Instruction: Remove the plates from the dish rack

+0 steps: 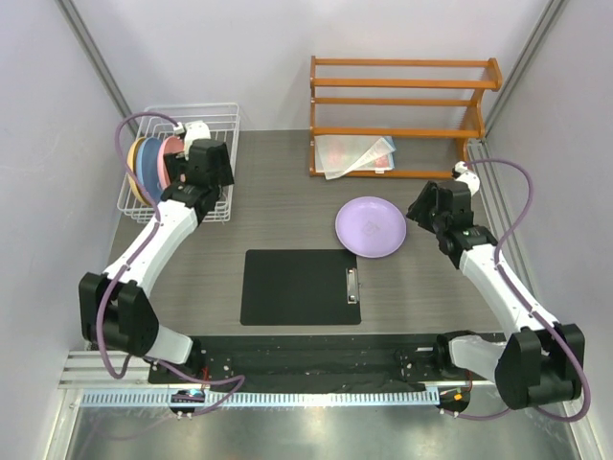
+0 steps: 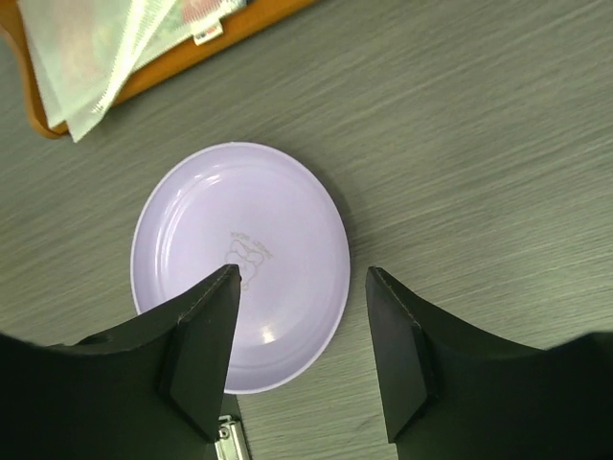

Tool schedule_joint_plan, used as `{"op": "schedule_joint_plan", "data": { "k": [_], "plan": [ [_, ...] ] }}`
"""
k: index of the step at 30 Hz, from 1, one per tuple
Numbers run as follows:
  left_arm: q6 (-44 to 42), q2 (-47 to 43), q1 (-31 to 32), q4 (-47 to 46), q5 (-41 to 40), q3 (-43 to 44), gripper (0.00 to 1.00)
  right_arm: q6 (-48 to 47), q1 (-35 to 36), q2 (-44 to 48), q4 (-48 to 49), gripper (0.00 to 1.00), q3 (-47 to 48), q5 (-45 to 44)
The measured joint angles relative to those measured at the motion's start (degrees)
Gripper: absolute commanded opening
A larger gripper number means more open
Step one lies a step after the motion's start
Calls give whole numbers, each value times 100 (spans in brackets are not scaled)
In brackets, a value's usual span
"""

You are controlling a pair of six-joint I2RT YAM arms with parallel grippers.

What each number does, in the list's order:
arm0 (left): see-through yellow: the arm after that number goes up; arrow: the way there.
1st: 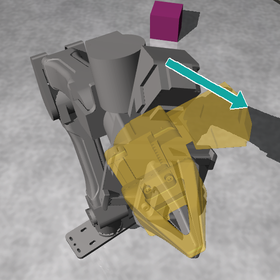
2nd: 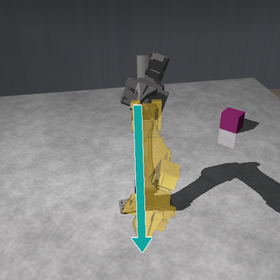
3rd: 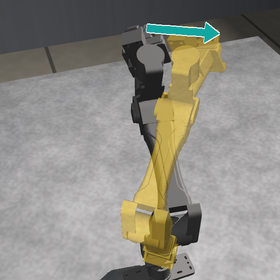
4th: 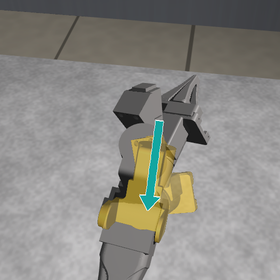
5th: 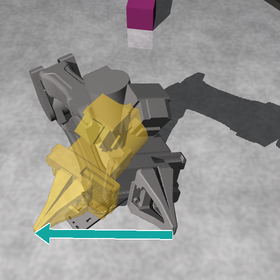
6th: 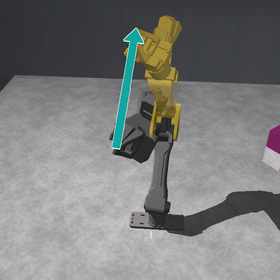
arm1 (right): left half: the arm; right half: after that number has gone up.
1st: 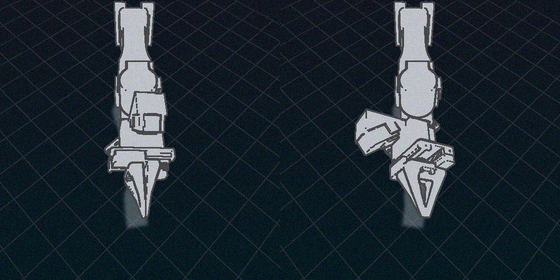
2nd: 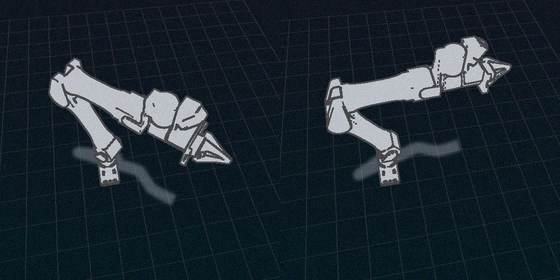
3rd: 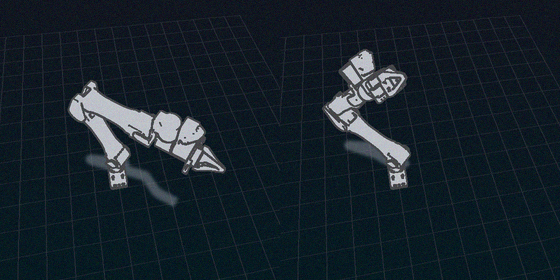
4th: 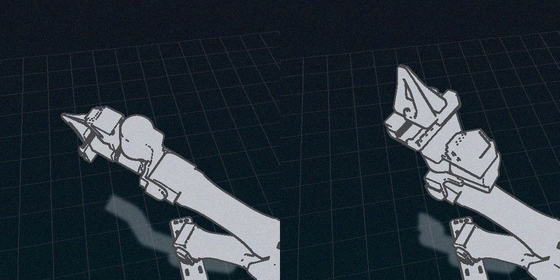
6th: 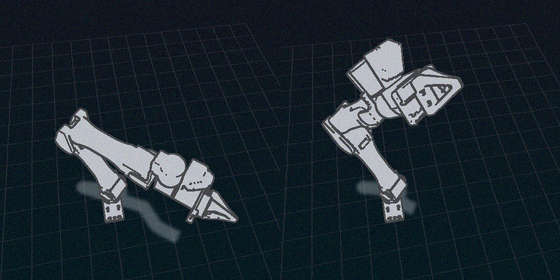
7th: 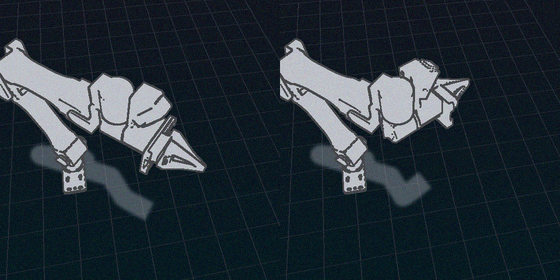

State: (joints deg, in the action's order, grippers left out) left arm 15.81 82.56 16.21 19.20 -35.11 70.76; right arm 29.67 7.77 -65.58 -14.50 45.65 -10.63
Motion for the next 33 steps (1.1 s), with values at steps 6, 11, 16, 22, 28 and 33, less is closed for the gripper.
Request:
{"op": "schedule_joint_plan", "data": {
  "k": [6, 11, 16, 22, 28, 33],
  "plan": [
    [-271, 575, -229, -348, -365, 122, 100, -72, 0, 140, -114, 61, 118, 50],
    [-442, 1126, -461, -732, -544, 297, 96, -109, 0, 20, -153, 57, 125, 107],
    [-608, 1665, -581, -1126, -852, 463, 57, -149, 0, -295, -155, 47, 140, 155],
    [-682, 1950, -584, -1360, -1130, 507, 28, -149, 7, -461, -142, 47, 131, 186],
    [-798, 1917, -584, -1469, -1513, 474, 0, -146, 15, -518, -87, 47, 127, 240],
    [-951, 1733, -551, -1471, -1725, 212, 0, -146, 33, -595, -52, 47, 122, 321]
  ]
}}
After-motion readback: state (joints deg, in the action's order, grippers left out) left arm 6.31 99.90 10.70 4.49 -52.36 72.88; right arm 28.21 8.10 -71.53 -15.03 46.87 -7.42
